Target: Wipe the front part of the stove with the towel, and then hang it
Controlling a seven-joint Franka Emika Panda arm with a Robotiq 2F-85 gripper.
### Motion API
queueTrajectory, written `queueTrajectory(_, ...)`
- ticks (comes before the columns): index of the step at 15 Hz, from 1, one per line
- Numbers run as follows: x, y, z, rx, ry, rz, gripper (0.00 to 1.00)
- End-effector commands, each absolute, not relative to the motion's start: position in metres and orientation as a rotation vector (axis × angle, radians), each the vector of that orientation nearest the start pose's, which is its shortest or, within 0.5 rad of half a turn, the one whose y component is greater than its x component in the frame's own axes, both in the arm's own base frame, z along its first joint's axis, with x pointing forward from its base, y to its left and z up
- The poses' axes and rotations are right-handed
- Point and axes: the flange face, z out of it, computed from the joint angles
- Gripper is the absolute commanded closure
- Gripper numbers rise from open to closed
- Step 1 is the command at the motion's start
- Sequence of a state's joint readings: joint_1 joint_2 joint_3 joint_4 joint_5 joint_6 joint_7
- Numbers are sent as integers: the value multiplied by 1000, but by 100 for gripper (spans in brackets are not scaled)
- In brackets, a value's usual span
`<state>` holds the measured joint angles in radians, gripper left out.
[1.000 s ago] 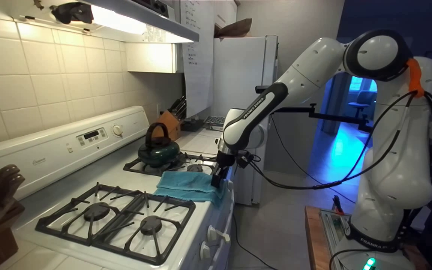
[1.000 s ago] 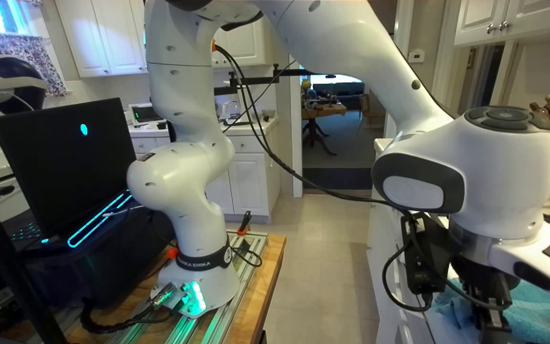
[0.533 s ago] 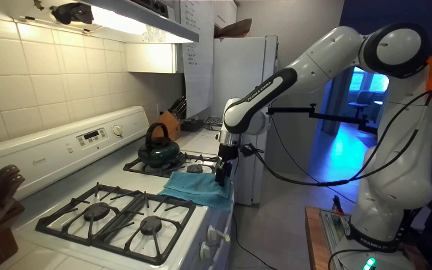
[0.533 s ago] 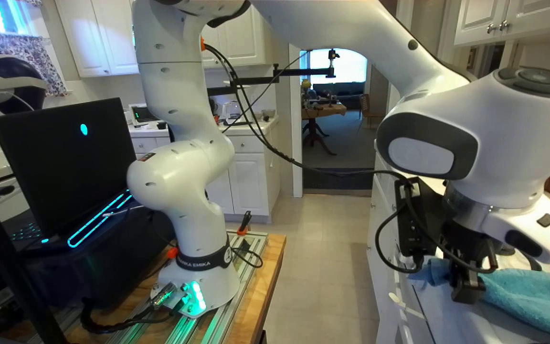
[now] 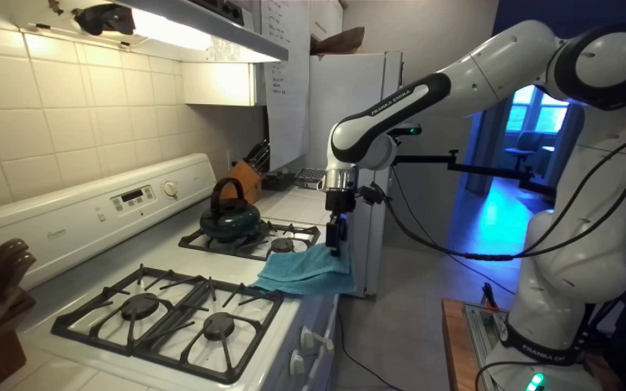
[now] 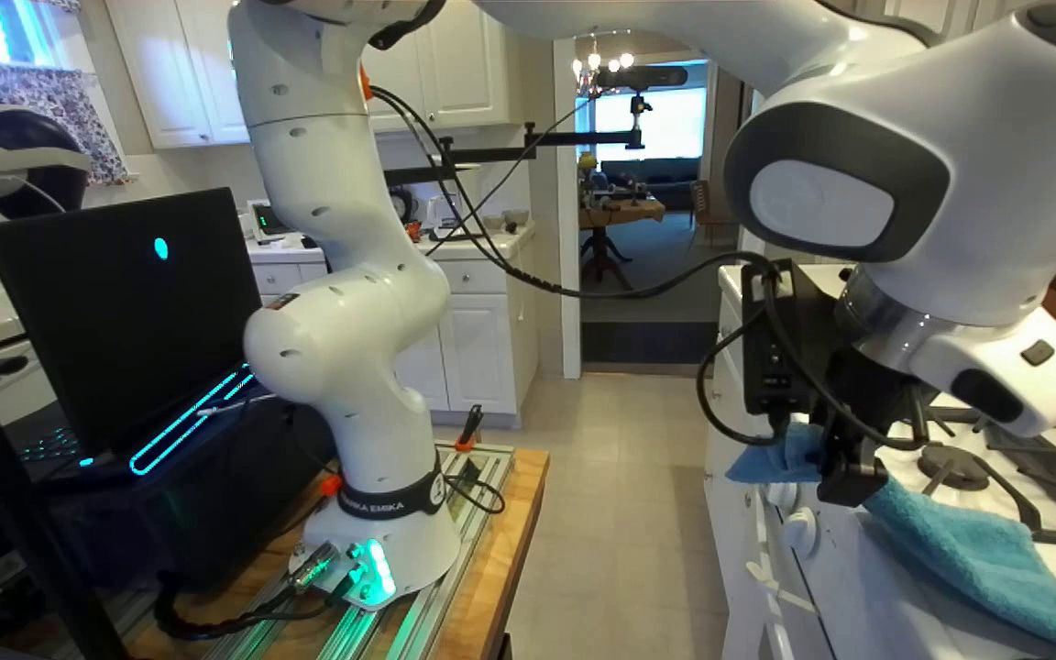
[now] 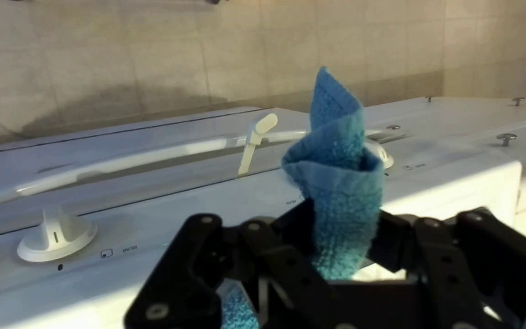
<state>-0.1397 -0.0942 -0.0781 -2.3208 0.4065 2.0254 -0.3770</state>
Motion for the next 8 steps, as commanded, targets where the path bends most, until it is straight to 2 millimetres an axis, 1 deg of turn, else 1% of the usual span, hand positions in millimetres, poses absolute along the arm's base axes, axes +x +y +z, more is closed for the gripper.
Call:
queueTrajectory(1,459,-79,382,-2715,93,248,97)
queueTrajectory(4,453,-81,387,-2728,109,340,97)
queueTrajectory(8,445,-83,400,-2770,118,408,97)
